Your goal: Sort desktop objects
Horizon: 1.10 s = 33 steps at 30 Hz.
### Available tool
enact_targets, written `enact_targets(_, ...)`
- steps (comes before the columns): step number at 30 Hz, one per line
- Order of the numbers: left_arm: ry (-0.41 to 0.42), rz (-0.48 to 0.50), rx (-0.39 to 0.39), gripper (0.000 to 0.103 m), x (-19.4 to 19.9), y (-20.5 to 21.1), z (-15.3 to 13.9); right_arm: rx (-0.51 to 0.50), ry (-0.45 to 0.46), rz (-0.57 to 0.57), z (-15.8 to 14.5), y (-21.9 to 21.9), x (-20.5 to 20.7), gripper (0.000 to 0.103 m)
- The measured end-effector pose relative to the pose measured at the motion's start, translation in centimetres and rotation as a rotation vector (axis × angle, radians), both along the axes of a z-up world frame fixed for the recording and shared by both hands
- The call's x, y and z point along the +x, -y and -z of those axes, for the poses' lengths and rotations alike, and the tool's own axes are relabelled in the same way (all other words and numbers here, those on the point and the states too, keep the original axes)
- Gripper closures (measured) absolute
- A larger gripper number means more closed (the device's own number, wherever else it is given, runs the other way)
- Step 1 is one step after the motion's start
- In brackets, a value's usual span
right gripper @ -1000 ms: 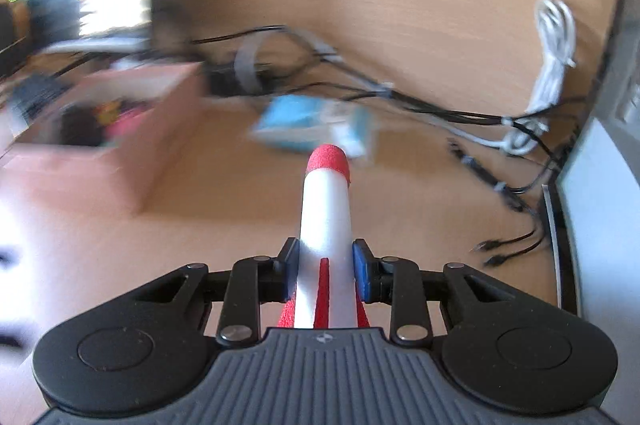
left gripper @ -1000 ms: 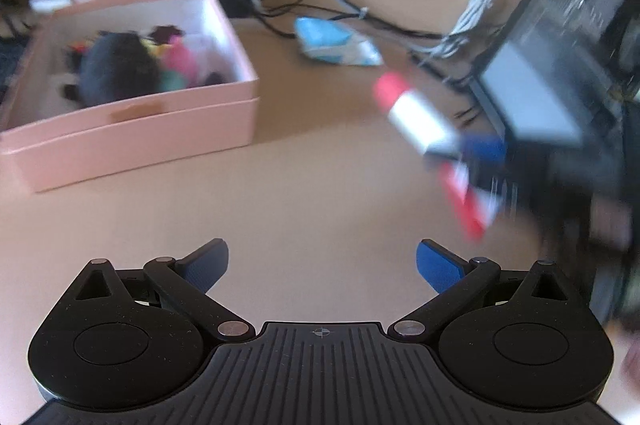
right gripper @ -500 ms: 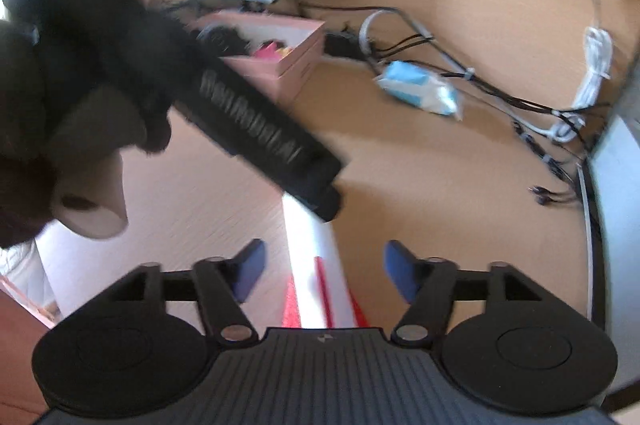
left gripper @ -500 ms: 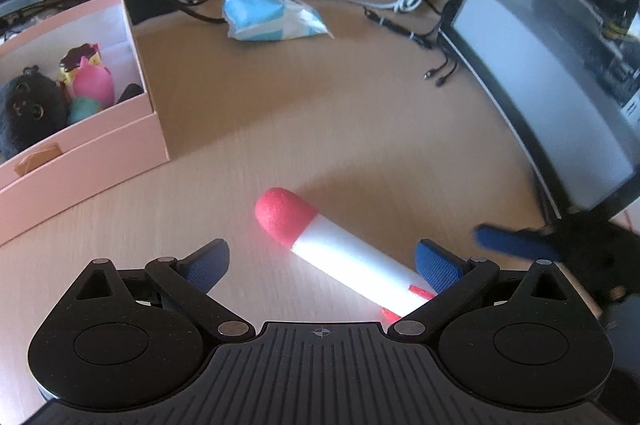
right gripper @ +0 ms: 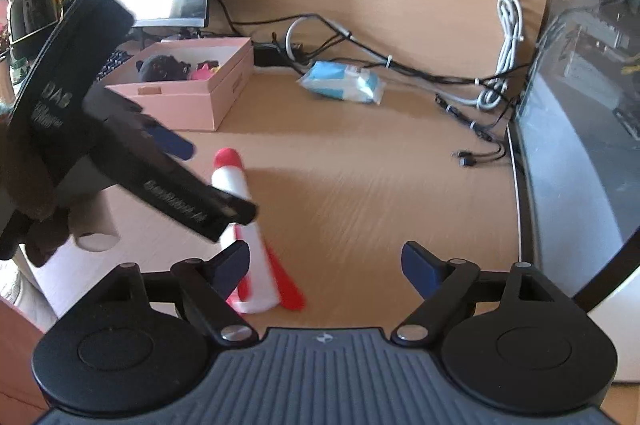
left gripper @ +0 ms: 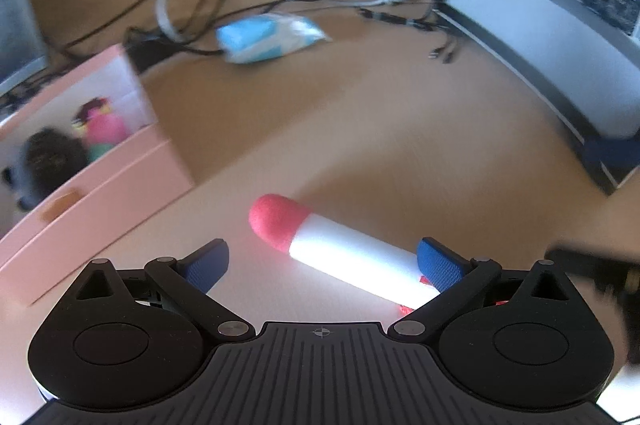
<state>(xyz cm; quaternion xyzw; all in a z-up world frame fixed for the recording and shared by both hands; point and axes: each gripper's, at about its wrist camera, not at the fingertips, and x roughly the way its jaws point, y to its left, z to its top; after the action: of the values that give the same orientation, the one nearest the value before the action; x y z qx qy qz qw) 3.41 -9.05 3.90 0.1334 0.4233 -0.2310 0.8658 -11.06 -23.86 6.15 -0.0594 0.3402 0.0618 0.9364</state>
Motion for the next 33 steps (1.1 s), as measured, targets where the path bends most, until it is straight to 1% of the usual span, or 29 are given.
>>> enact_targets(2,0.003,-0.062,0.013,0.000,-0.1,-1.7,-0.1,-0.009,0.025,-0.007,-0.1,0.0,1.2,0.018)
enact_targets(4,0.010,-0.151,0.028,0.000,-0.1,-4.0,-0.2,-0.011,0.054,-0.009,-0.3,0.0,2.6,0.018)
enact_targets(7,0.017,-0.290,0.045,0.000,0.3,-7.2,-0.3,-0.009,0.096,0.007,-0.5,-0.8,6.5,0.018)
enact_targets(9,0.025,-0.375,0.067,0.000,0.6,-9.3,-0.5,0.017,0.089,0.009,-0.3,-1.5,10.0,0.018)
enact_targets(12,0.033,-0.454,0.095,0.001,1.0,-11.4,-0.9,0.055,0.085,0.046,0.0,-1.5,16.3,0.018)
enact_targets(14,0.015,-0.496,0.071,0.001,1.2,-12.3,-1.2,0.085,0.099,0.082,0.5,-1.3,19.8,0.016)
enact_targets(16,-0.016,-0.511,0.008,0.001,0.7,-13.6,-1.6,0.095,0.151,0.135,1.1,-1.3,22.9,0.008)
enact_targets(17,-0.031,-0.510,-0.028,0.001,0.4,-14.0,-1.7,0.094,0.180,0.160,1.4,-1.2,24.1,0.002)
enact_targets(19,-0.041,-0.497,-0.070,0.001,-0.5,-14.8,-2.1,0.070,0.225,0.202,2.1,-1.4,26.5,0.000)
enact_targets(20,-0.035,-0.495,-0.082,0.001,-1.0,-15.2,-2.3,0.059,0.225,0.211,2.3,-1.5,27.5,0.000)
enact_targets(21,-0.027,-0.505,-0.089,0.001,-1.5,-15.5,-2.5,0.051,0.217,0.215,2.7,-1.6,28.8,0.000)
enact_targets(23,-0.013,-0.544,-0.103,0.001,-2.4,-16.3,-2.9,0.027,0.172,0.197,3.7,-2.0,31.1,0.000)
enact_targets(25,-0.005,-0.577,-0.105,0.001,-3.0,-17.0,-3.2,-0.031,0.129,0.147,4.9,-2.8,32.9,0.000)
enact_targets(29,-0.006,-0.607,-0.120,0.001,-3.7,-18.0,-3.5,-0.099,0.090,0.069,6.0,-3.9,34.1,0.000)
enact_targets(31,-0.010,-0.605,-0.132,0.001,-4.1,-18.2,-3.6,-0.089,0.073,0.060,6.2,-3.8,34.3,0.000)
enact_targets(33,-0.020,-0.596,-0.136,0.001,-4.4,-18.2,-3.4,-0.052,0.059,0.072,6.1,-3.3,34.2,0.002)
